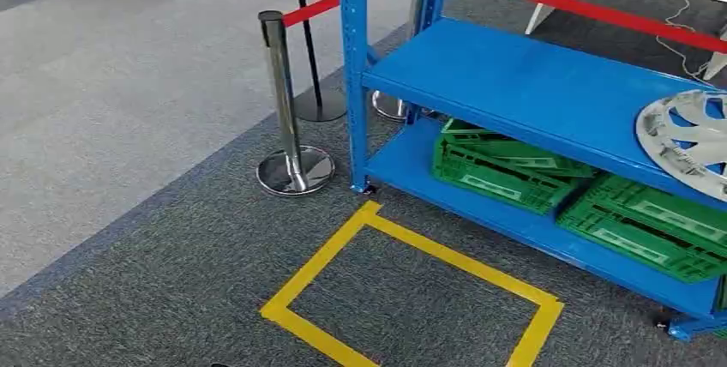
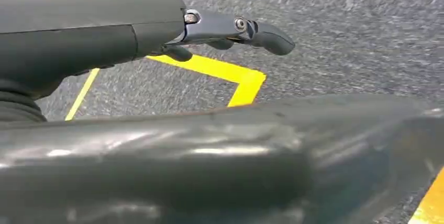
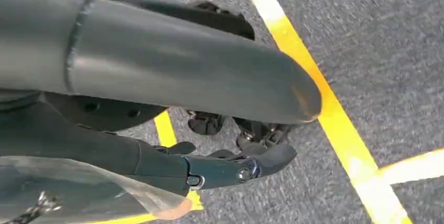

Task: Take the parts from the cabinet and place them on the table.

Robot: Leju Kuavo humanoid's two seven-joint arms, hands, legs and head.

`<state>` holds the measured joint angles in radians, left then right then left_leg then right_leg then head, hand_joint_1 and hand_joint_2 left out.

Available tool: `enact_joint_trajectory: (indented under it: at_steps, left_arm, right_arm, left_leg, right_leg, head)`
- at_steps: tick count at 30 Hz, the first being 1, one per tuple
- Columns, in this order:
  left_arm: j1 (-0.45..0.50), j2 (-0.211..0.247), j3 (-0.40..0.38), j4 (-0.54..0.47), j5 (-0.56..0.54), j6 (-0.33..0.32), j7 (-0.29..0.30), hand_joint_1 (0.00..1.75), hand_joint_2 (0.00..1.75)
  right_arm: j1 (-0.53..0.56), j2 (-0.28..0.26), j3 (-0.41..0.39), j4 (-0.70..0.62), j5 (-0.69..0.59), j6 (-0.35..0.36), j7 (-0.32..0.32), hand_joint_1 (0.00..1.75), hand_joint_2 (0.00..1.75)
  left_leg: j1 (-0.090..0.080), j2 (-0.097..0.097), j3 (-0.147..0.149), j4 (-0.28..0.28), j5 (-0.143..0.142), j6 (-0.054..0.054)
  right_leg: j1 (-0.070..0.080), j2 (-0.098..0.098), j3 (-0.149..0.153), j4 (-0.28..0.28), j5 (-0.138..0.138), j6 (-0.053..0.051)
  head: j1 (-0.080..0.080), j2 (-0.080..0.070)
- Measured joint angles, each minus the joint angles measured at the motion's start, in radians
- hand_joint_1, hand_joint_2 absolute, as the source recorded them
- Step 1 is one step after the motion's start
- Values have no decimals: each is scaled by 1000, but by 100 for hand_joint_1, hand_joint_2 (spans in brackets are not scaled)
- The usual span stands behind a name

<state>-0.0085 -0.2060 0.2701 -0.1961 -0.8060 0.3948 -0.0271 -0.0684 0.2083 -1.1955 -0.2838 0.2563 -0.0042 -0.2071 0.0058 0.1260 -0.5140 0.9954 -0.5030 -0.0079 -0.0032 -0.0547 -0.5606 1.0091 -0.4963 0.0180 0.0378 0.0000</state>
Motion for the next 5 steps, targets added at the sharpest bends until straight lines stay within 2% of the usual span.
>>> enact_joint_trajectory:
  at_steps: [1,2,3,4,5]
  left_arm:
    - [-1,0,0,0,0,2,-3,0,0]
    - [-2,0,0,0,0,5,-8,0,0]
    - [-3,-2,0,0,1,8,-14,0,0]
    - [-2,-1,0,0,1,9,-16,0,0]
    - [0,-1,0,0,2,9,-19,0,0]
  right_arm:
    - [2,0,0,0,-1,-3,0,0,0]
    - [3,0,0,-1,-1,-3,0,0,0]
    - [0,1,0,-2,-2,-3,-2,0,0]
    - [-3,2,0,-2,-3,-3,-2,0,0]
    - [-4,3,0,-3,-3,-3,-2,0,0]
  left_leg:
    - [2,11,5,0,-3,-6]
    - [8,-11,5,7,-16,-17]
    - [9,-67,-7,39,-42,-19]
    - [10,-98,-36,107,-83,-19]
    - [10,-110,-75,196,-126,-20]
  right_leg:
    - [0,11,-11,-2,1,-6]
    - [-8,23,6,-8,6,-16]
    - [-7,33,4,-8,6,-20]
    - [-7,45,3,-7,9,-27]
    - [-6,59,3,-7,9,-31]
  head:
    - [0,0]
    - [0,0]
    - [-6,0]
    - [-10,0]
    - [-11,0]
